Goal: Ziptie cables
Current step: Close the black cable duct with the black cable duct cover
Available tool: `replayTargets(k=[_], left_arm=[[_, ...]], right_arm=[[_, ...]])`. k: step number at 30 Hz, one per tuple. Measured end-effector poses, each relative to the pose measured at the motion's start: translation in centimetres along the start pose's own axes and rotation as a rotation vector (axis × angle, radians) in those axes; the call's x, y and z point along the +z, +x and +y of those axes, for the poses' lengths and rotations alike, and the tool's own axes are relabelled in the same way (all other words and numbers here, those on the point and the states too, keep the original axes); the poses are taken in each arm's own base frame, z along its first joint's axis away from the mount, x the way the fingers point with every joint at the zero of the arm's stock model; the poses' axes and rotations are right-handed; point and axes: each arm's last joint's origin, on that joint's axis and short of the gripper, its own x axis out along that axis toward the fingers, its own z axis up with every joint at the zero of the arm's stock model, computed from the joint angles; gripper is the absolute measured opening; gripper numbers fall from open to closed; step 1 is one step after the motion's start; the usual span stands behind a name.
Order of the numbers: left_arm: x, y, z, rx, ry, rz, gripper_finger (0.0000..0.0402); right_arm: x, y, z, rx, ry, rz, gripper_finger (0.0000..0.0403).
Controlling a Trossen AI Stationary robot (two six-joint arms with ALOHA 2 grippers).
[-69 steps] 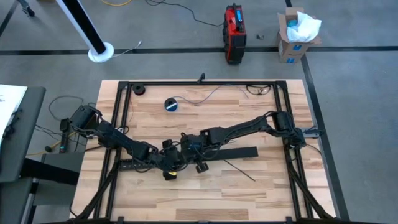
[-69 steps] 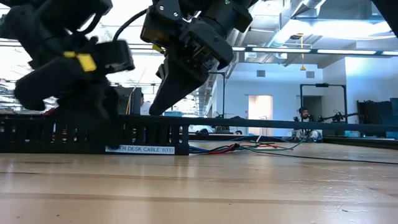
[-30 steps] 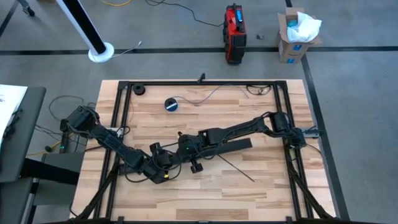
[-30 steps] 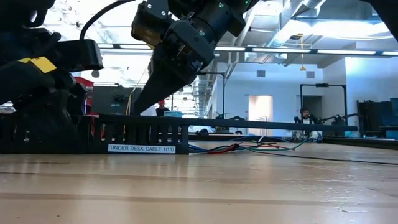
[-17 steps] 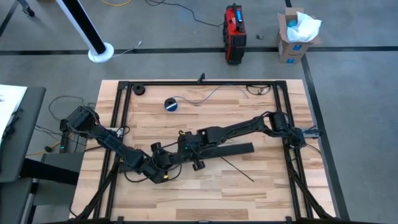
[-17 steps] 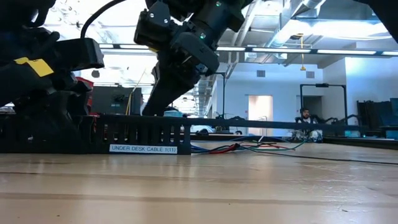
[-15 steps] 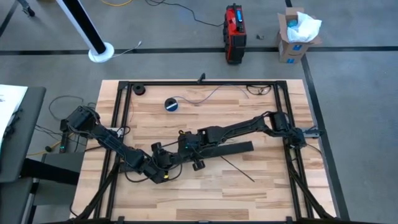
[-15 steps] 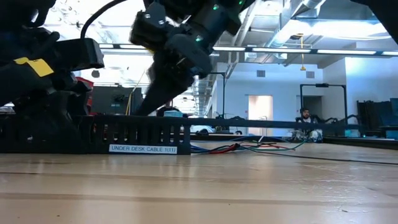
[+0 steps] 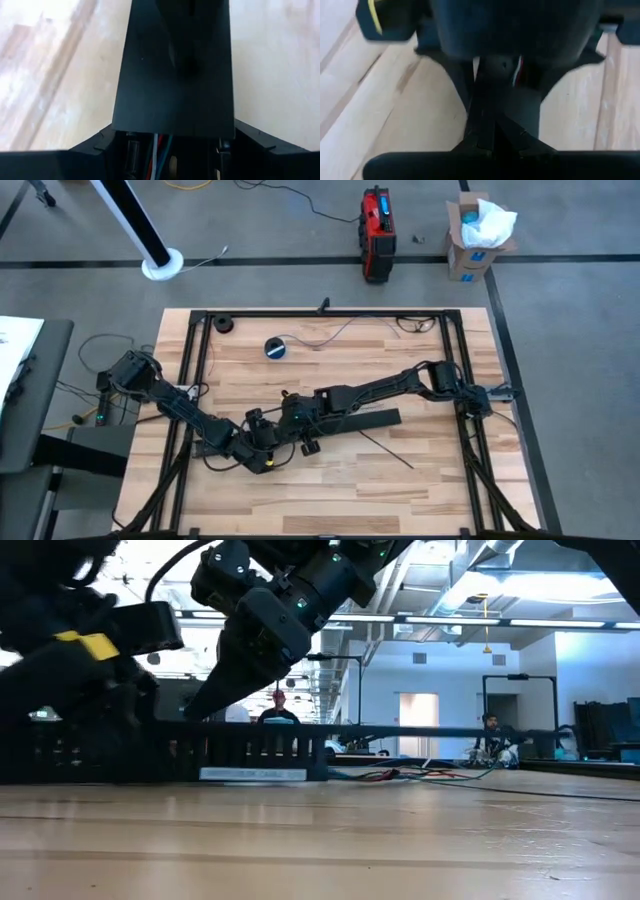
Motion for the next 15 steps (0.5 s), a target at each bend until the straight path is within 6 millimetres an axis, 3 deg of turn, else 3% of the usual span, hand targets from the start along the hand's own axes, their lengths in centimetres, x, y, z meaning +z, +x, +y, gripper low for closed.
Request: replayTargets(k=[8, 15], left_arm=[[1.4, 0.8, 0.7, -0.003, 0.023, -0.054, 0.0236], [1.5, 0.8, 0.8, -0.005, 0.059, -0.048, 0.0249]], right_arm=[[0.4, -0.4, 0.3, -0.055, 0.003, 0.0, 0.0], [1.7, -5.3, 0.7, -0.15, -0.053, 0.106, 0.0]])
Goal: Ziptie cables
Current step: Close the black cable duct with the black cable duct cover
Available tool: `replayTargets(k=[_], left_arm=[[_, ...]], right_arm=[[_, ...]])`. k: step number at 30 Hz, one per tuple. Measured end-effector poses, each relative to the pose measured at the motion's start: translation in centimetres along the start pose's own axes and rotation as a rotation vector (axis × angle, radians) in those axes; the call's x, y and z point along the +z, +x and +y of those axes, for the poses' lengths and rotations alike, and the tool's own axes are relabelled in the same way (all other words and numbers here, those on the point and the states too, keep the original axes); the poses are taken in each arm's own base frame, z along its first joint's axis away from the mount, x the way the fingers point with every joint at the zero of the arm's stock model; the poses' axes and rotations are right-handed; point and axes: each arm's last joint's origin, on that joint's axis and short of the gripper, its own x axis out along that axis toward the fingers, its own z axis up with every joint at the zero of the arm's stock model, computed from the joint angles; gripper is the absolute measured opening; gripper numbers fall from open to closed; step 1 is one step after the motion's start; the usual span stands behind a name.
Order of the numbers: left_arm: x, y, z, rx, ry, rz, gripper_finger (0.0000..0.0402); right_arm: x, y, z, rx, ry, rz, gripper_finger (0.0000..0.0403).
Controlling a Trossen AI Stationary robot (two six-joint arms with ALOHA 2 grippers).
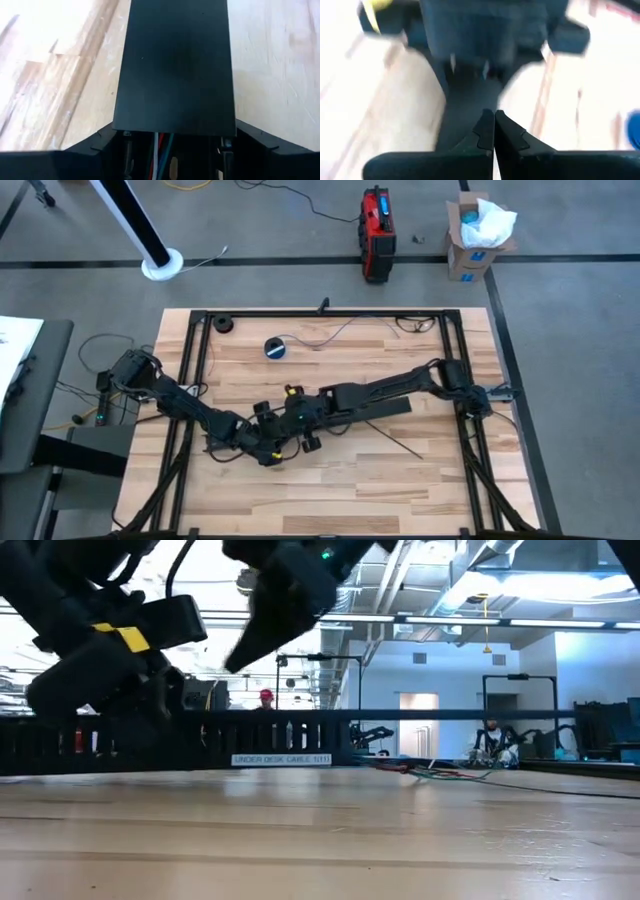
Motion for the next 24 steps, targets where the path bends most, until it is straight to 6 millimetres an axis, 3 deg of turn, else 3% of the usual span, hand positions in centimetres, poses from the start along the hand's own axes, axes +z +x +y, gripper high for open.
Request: replayTargets(k=[10, 16, 24], left_arm=[[0.1, 0.4, 0.4, -0.061, -0.002, 0.049, 0.0252], [0.4, 0.6, 0.5, -0.106, -0.007, 0.053, 0.0252], [0.5, 0.7, 0.3, -0.147, 0.01, 0.047, 0.025]], right_arm=[[-2.5, 0.2, 2.2, 0.111, -0.125, 0.272, 0.0], [-2.2, 0.9, 2.7, 0.138, -0.167, 0.227, 0.0], [-2.3, 4.6, 2.9, 0.168, -0.153, 0.122, 0.0]])
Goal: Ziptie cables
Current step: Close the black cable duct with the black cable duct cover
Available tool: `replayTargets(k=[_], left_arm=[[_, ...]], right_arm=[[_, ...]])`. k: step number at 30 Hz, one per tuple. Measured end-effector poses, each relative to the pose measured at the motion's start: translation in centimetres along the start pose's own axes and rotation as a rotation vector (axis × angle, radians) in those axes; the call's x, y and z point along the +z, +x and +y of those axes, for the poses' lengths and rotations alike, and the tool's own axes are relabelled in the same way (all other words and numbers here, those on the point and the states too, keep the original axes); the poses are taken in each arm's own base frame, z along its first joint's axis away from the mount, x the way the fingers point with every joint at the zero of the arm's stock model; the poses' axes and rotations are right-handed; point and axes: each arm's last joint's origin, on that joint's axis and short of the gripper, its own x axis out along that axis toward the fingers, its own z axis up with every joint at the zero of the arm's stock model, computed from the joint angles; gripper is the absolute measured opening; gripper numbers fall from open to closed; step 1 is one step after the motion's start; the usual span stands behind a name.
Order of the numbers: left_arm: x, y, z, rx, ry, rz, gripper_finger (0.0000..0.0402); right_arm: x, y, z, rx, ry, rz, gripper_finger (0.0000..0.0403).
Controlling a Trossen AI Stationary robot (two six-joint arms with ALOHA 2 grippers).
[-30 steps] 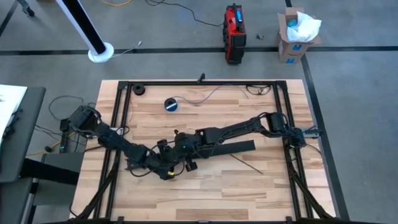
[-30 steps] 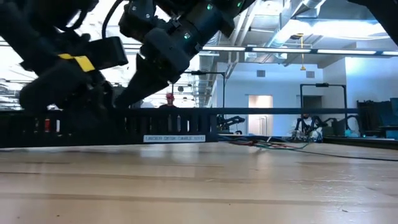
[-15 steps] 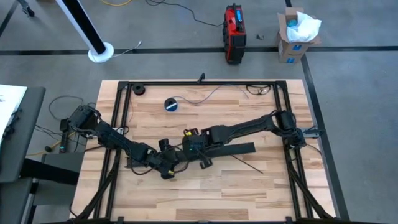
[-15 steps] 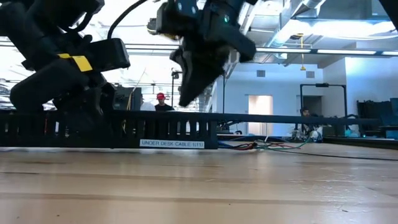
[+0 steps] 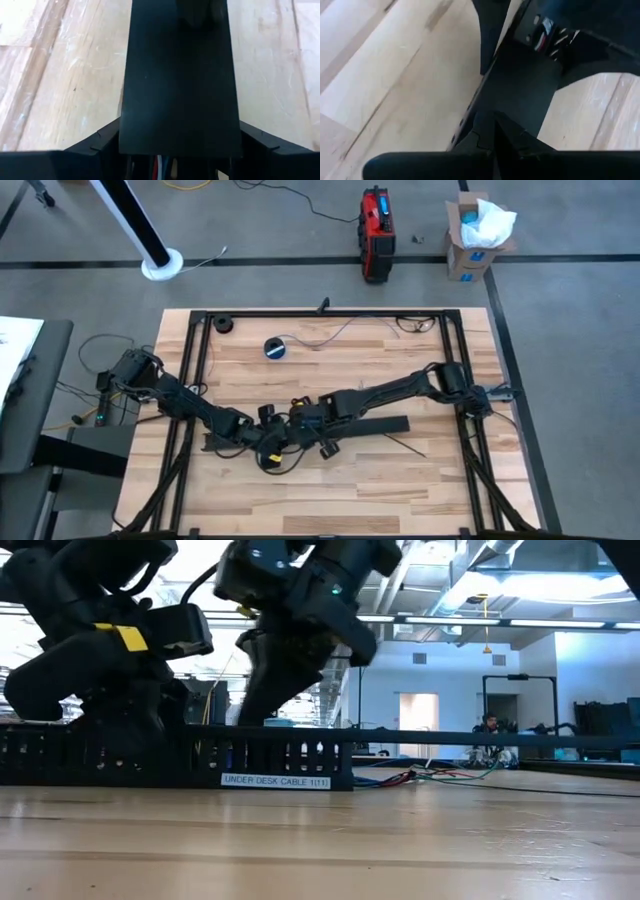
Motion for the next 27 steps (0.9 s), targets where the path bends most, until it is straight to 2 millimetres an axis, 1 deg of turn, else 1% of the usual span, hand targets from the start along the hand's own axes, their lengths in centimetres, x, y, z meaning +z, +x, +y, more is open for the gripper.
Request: replayTargets(k=[2, 7, 11, 15, 22, 25, 27], left_arm=[[0.1, 0.0, 0.0, -0.003, 0.011, -0.007, 0.025], [0.3, 0.1, 0.0, -0.008, 0.006, -0.027, 0.025], [0.2, -0.5, 0.4, 0.012, -0.023, -0.001, 0.025], [0.5, -1.9, 0.9, 0.009, -0.052, 0.017, 0.025], [1.0, -5.5, 1.9, -0.045, -0.113, 0.065, 0.0249], [0.4, -6.5, 1.7, -0.081, -0.104, 0.099, 0.0249], [-0.4, -6.8, 1.3, -0.097, -0.089, 0.107, 0.0249]], right_arm=[[-0.1, 0.8, 0.0, 0.005, 0.003, -0.006, 0.0], [0.2, 1.0, -0.5, -0.013, 0.034, -0.068, 0.0], [0.0, 0.9, -1.2, -0.013, 0.074, -0.06, 0.0], [-0.4, 1.4, -1.3, -0.003, 0.08, -0.05, 0.0], [-0.5, 1.4, -1.8, 0.008, 0.089, -0.068, 0.0], [-0.6, 1.4, -2.1, 0.02, 0.094, -0.076, 0.0], [-0.7, 1.4, -2.3, 0.021, 0.099, -0.077, 0.0]])
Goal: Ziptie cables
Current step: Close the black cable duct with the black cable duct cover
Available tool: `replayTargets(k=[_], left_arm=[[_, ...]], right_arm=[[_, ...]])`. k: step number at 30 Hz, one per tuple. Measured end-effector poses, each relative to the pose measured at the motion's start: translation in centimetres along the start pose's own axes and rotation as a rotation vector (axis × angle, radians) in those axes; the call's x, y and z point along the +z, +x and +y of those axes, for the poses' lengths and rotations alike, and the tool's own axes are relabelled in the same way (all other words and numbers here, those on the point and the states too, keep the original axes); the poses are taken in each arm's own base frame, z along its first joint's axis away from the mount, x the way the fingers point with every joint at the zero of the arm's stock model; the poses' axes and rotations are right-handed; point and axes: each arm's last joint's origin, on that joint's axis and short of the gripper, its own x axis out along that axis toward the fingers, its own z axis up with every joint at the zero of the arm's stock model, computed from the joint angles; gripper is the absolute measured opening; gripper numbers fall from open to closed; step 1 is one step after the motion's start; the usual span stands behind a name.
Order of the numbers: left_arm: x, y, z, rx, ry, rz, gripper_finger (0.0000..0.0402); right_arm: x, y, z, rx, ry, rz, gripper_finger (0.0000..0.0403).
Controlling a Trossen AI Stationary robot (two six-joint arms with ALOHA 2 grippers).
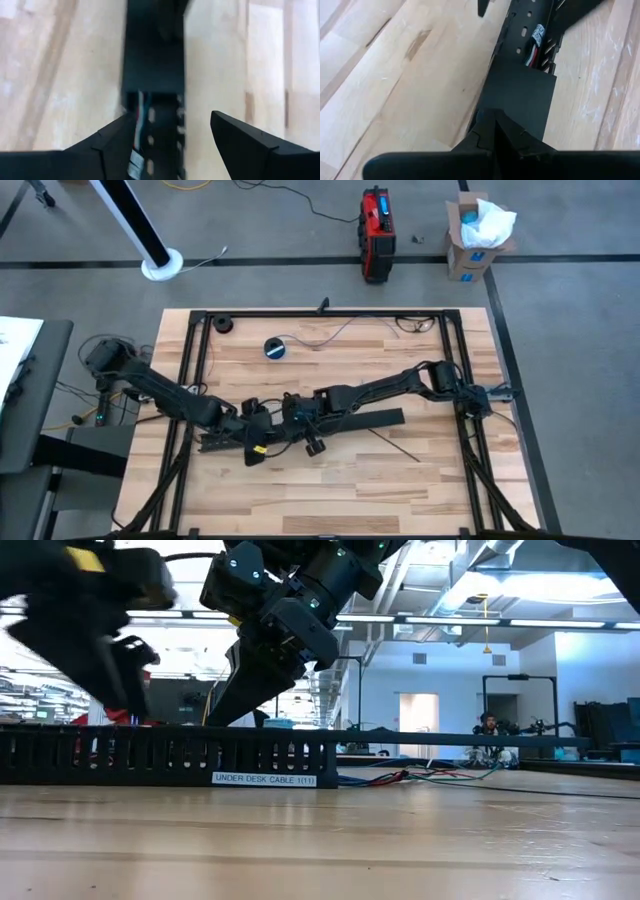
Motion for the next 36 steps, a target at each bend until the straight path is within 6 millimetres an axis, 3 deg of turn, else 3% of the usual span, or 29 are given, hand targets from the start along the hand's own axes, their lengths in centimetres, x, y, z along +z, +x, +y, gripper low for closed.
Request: replayTargets(k=[3, 9, 18, 21, 28, 36], left_arm=[[-1.6, 0.3, -0.4, 0.031, 0.008, -0.008, 0.0249], [-2.6, -0.3, 0.0, 0.205, -0.045, -0.116, 0.0249], [-1.5, -1.8, -0.5, 0.042, -0.177, -0.13, 0.0251], [-1.4, -1.4, -0.4, 0.004, -0.136, -0.077, 0.0265], [-0.4, -0.3, 2.0, 0.017, -0.116, 0.018, 0.0306], [-0.7, -0.3, 2.3, 0.071, -0.013, 0.027, 0.0313]], right_arm=[[0.0, 0.0, -0.1, -0.001, 0.001, 0.0, 0.0], [-0.2, 0.0, -0.2, -0.002, 0.004, 0.007, 0.0], [-0.3, 0.0, -0.5, -0.002, 0.008, 0.006, 0.0], [-0.4, -0.1, -0.7, 0.016, 0.012, -0.003, 0.0], [-0.5, -0.1, -1.0, 0.023, 0.019, 0.003, 0.0], [-0.7, -0.1, -1.0, 0.036, 0.022, 0.009, 0.0]])
